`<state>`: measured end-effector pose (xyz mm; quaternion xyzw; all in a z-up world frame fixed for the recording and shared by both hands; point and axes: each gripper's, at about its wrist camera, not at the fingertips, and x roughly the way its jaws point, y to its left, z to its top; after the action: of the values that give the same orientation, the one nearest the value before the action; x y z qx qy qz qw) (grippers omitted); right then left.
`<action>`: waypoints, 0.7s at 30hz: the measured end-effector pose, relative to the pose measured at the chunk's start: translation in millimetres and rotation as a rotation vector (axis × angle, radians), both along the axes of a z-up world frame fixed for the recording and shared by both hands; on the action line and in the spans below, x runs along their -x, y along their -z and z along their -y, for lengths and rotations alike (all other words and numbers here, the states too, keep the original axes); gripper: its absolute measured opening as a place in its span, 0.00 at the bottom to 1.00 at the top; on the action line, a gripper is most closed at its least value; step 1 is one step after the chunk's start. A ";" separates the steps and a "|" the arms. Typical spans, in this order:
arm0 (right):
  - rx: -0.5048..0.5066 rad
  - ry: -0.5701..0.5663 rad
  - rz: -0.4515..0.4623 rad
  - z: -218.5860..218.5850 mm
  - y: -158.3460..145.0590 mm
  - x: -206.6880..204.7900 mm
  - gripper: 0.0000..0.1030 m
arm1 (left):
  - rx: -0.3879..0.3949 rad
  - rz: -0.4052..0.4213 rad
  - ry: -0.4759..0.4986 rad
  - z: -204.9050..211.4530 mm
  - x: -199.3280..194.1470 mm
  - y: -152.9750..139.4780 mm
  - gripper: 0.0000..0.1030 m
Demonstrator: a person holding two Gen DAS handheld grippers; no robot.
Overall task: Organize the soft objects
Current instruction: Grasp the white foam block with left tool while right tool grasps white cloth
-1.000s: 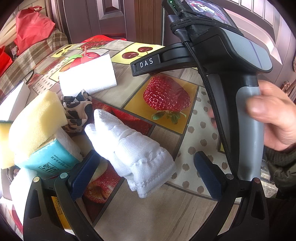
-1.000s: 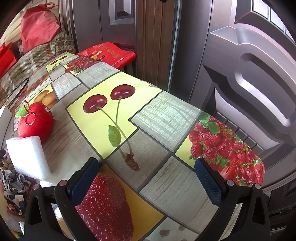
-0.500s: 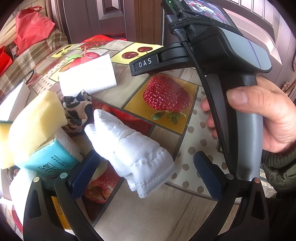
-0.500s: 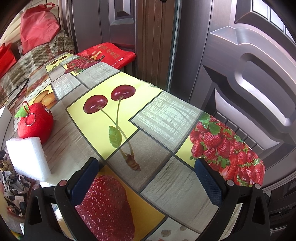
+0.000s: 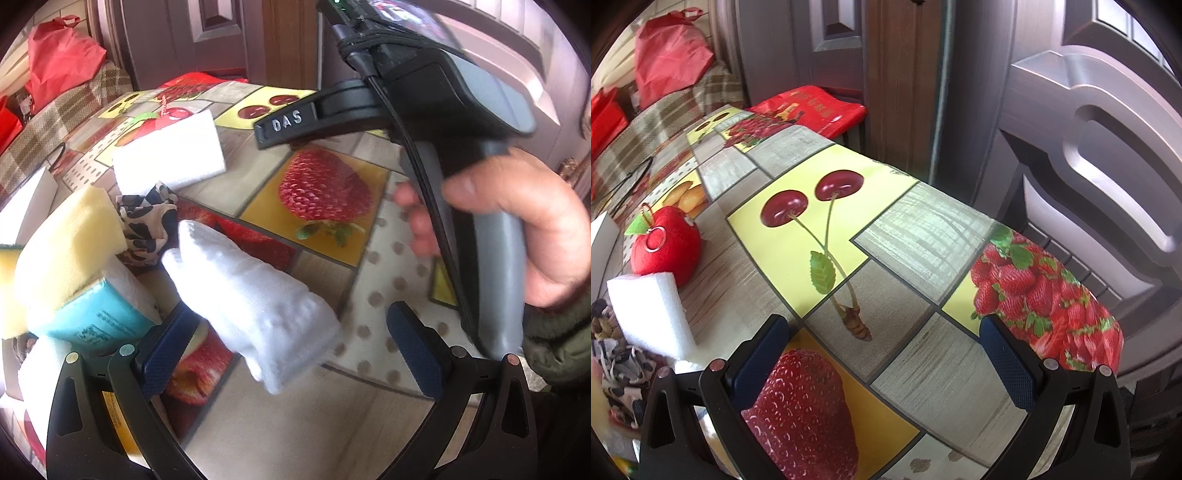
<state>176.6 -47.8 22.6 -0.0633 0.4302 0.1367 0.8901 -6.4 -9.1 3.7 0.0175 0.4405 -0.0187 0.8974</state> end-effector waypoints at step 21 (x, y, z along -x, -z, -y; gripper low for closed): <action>-0.351 -0.758 -0.006 7.2 -28.4 95.5 1.00 | 0.194 0.230 -0.382 -115.1 134.5 -34.5 1.00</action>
<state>81.1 -54.9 51.0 -0.0644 0.3491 0.5262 0.7727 -140.9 105.9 38.2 -0.1505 0.3268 0.1111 0.9264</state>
